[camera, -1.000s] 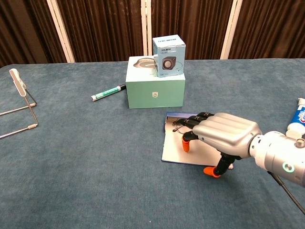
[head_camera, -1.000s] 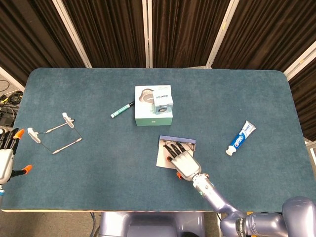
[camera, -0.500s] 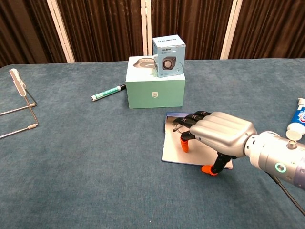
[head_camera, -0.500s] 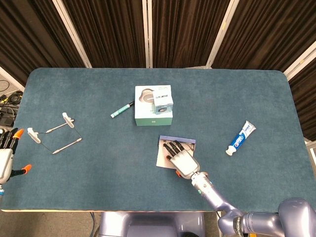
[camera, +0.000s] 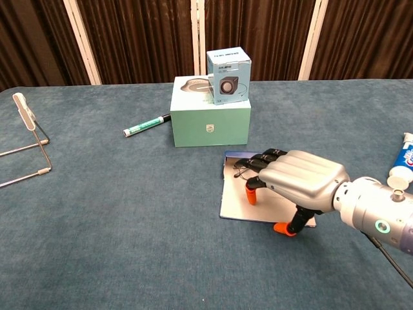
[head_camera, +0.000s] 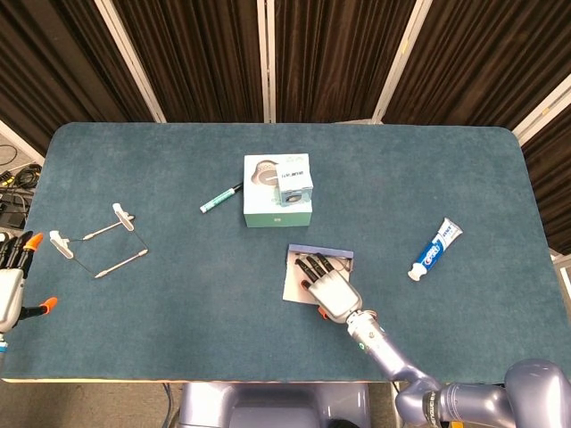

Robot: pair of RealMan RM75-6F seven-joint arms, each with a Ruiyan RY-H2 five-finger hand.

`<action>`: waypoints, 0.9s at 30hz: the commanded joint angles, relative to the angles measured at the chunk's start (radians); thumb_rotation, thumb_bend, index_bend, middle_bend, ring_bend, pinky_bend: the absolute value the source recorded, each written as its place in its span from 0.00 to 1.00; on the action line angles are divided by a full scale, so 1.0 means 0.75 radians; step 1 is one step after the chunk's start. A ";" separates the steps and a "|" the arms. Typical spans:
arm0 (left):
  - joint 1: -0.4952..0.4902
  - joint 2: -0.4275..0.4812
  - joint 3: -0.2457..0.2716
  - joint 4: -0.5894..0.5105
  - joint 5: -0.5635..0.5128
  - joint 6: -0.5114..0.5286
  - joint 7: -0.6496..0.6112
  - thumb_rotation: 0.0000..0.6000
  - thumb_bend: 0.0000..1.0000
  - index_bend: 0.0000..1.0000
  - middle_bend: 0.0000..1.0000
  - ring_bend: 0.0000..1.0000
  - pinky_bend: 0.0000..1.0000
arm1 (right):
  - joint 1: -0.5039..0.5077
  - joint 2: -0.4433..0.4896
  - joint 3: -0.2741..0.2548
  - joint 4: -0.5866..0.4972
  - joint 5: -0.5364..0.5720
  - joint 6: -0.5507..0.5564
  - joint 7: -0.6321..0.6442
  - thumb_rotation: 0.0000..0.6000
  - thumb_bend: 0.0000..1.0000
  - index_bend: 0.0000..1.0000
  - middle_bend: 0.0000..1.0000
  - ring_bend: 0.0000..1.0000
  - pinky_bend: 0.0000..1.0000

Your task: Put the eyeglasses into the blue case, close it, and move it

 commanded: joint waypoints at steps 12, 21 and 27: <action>-0.001 0.000 -0.001 0.000 -0.002 -0.002 0.000 1.00 0.00 0.00 0.00 0.00 0.00 | -0.009 -0.003 0.054 0.042 -0.021 0.016 0.054 1.00 0.35 0.40 0.00 0.00 0.00; -0.003 -0.002 -0.001 0.004 -0.006 -0.005 0.002 1.00 0.00 0.00 0.00 0.00 0.00 | 0.006 -0.027 0.122 0.103 -0.017 0.031 0.087 1.00 0.35 0.41 0.00 0.00 0.00; -0.005 -0.005 -0.002 0.007 -0.011 -0.009 0.006 1.00 0.00 0.00 0.00 0.00 0.00 | 0.032 -0.057 0.196 0.167 0.023 0.028 0.096 1.00 0.35 0.42 0.00 0.00 0.00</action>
